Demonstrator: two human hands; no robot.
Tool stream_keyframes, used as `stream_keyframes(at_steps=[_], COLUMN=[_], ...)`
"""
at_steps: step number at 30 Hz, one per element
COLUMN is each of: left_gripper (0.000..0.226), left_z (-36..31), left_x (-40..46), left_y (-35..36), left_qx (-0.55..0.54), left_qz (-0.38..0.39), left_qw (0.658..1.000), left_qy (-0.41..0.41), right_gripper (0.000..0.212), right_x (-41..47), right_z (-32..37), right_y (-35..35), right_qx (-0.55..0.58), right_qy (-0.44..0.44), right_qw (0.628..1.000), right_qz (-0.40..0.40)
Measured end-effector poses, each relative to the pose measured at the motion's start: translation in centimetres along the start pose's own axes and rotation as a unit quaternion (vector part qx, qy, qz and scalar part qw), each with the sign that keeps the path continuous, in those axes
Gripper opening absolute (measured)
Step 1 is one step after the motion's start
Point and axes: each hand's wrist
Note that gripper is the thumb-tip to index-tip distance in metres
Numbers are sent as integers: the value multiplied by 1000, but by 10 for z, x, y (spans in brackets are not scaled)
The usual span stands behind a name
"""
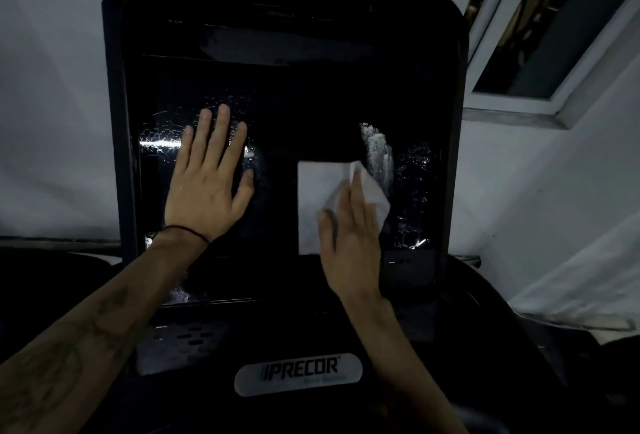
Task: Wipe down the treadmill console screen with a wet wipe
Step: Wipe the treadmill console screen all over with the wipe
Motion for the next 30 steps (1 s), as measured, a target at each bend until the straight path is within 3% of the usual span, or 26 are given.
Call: stream_keyframes(at_steps=[5, 9, 13, 19, 25, 30], left_gripper=[67, 67, 66, 67, 66, 66], left_z=[-1, 0, 0, 0, -2, -1], left_x=[-1, 0, 0, 0, -1, 0], left_y=[0, -1, -2, -1, 0, -1], left_qx=[9, 9, 6, 6, 12, 21], left_qz=[5, 8, 9, 4, 1, 1], left_qw=[1000, 1000, 1000, 1000, 1000, 1000], left_qy=[-2, 0, -1, -3, -2, 1], right_gripper=[67, 65, 60, 64, 65, 63], right_x=[-25, -19, -10, -6, -15, 7], right_z=[0, 7, -9, -2, -7, -1], right_y=[-5, 2, -8, -6, -5, 2], right_qx=[15, 11, 25, 4, -1, -15], right_qy=[67, -9, 74, -3, 55, -4], right_qw=[998, 1000, 997, 1000, 998, 1000], right_qz=[-14, 15, -27, 11, -26, -2])
Point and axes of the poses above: each hand's wrist, its own x-axis towards the middle knuckle, its own y-axis out of the palm, z = x × y, and after that the axes turned 11 degrees about -z, right-handed
